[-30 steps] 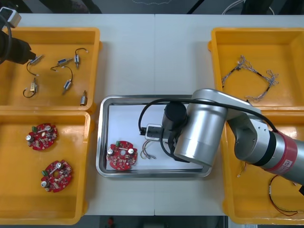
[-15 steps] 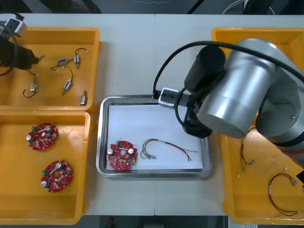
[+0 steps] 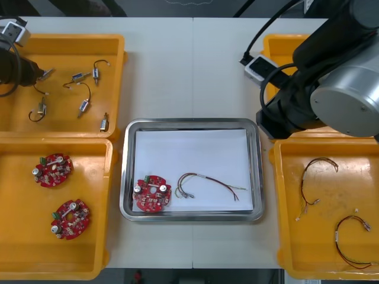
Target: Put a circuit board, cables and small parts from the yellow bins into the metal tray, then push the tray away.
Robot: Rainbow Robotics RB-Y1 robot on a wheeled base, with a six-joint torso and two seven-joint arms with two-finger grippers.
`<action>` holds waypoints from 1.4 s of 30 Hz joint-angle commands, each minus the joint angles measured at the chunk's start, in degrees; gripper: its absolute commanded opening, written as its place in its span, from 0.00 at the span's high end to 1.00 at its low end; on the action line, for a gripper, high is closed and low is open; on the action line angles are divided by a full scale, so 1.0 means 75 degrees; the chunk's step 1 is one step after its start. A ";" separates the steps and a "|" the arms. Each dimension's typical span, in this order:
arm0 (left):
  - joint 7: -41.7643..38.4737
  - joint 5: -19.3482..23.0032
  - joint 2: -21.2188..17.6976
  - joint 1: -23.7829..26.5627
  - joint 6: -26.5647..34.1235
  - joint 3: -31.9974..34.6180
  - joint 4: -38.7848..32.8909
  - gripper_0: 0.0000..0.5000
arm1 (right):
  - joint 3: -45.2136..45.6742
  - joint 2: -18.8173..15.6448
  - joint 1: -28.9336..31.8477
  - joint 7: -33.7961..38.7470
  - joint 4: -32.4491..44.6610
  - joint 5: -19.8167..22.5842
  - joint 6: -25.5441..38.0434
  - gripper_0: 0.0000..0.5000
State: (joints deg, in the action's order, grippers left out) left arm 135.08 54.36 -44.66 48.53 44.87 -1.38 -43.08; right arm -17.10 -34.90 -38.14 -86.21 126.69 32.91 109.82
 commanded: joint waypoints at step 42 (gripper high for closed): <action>0.1653 0.2104 0.0470 0.0374 -0.1261 -0.0507 0.1397 0.84 | 0.3323 -0.0983 -0.0950 0.4838 -0.4880 0.0088 0.0024 0.00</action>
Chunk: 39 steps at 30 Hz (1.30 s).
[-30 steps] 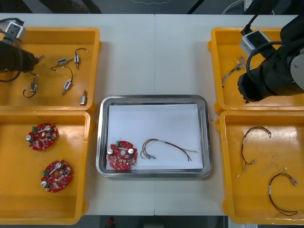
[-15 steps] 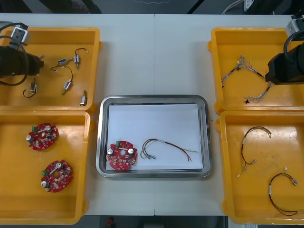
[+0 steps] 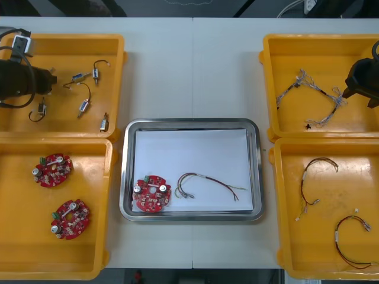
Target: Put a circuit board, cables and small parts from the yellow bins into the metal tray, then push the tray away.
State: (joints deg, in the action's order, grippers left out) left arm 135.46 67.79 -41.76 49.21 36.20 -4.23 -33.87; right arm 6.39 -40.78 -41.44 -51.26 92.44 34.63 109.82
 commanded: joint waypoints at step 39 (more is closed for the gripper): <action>-0.2979 -0.2910 -0.0900 0.0258 0.4197 0.0236 -0.3312 1.00 | -0.0348 0.0692 -0.0908 0.0354 -0.3770 -0.0691 -0.3159 0.00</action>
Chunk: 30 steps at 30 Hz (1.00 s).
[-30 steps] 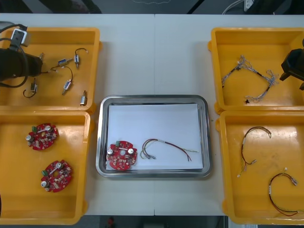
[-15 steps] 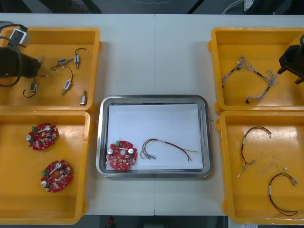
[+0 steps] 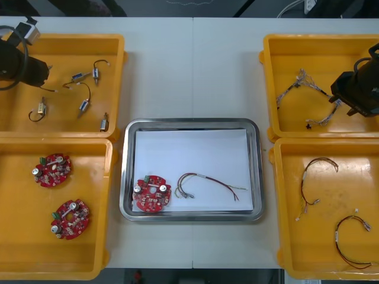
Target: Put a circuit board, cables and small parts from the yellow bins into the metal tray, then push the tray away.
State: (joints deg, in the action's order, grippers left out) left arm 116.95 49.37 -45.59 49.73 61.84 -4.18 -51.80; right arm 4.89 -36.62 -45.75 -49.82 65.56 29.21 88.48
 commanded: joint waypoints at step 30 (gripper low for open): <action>-0.6453 -0.1027 0.0794 -0.0572 0.6421 -0.0392 -0.8445 1.00 | -0.0523 0.0265 -0.0345 0.0302 -0.1311 0.0172 -0.0946 1.00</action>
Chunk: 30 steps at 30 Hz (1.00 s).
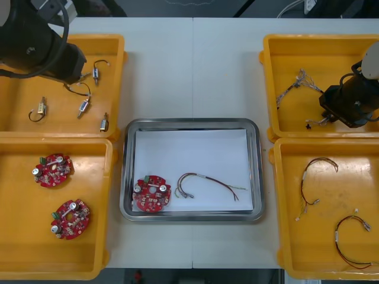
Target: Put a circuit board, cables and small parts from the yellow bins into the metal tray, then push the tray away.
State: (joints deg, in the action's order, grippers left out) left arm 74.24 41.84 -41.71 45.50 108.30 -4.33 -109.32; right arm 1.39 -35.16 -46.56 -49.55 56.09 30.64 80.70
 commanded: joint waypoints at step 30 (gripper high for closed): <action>-0.3207 -0.1559 0.1307 -0.0441 -0.1139 -0.3934 -0.0002 1.00 | 0.0987 -0.0386 -0.0461 -0.0448 0.3209 -0.0734 0.3907 1.00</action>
State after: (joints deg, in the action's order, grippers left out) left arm 51.58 31.26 -32.71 43.10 101.36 -31.96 -109.78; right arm 6.92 -35.71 -47.14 -50.02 77.61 25.67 109.36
